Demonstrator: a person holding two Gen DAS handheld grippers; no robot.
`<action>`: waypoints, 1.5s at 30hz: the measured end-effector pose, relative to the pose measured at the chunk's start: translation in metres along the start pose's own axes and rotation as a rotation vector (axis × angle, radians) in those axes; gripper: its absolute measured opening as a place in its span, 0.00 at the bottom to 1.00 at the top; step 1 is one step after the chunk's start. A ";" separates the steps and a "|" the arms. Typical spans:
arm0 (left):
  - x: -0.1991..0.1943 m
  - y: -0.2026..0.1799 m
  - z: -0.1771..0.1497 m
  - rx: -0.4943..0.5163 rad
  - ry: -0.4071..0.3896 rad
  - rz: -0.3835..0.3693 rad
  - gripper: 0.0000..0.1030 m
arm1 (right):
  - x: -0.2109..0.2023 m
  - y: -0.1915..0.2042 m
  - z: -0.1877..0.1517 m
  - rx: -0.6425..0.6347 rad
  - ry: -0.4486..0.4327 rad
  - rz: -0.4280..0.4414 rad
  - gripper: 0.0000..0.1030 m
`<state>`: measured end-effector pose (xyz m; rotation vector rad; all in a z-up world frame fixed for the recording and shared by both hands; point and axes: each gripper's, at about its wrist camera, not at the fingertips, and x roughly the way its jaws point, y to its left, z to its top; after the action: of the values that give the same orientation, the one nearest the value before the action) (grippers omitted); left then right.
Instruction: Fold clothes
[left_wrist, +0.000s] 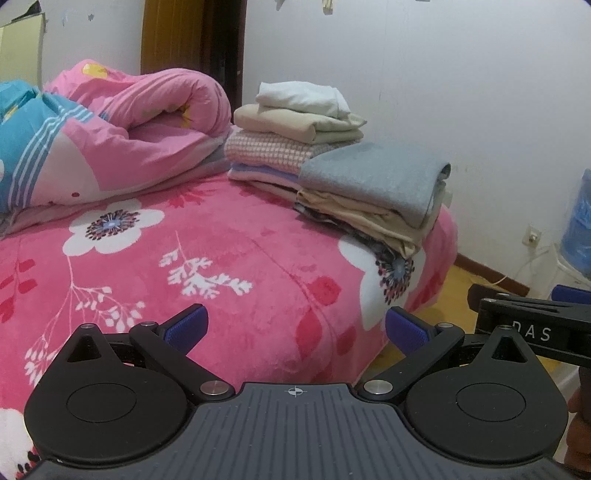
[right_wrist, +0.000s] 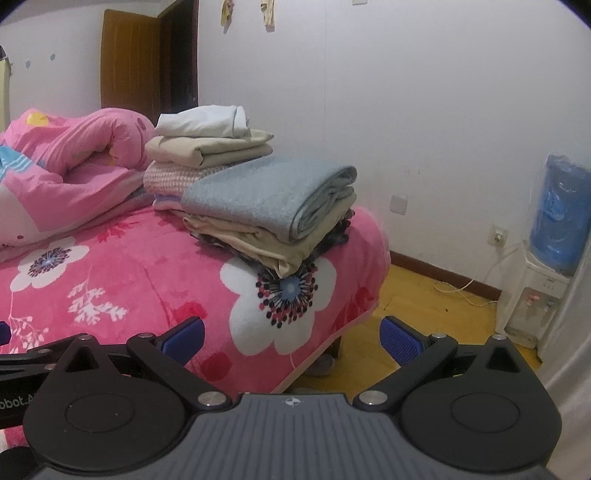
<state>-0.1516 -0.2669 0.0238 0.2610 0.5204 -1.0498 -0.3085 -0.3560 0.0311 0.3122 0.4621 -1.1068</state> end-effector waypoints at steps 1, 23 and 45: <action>-0.001 -0.001 0.000 0.002 -0.002 0.001 1.00 | -0.001 -0.001 0.000 0.000 -0.001 0.000 1.00; -0.005 -0.006 0.002 0.012 -0.008 -0.001 1.00 | -0.005 -0.005 -0.003 -0.004 0.003 0.002 1.00; -0.006 -0.005 0.001 0.009 -0.008 -0.002 1.00 | -0.007 -0.005 -0.005 -0.006 0.006 -0.004 1.00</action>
<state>-0.1582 -0.2657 0.0277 0.2641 0.5087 -1.0555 -0.3163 -0.3505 0.0299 0.3094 0.4717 -1.1080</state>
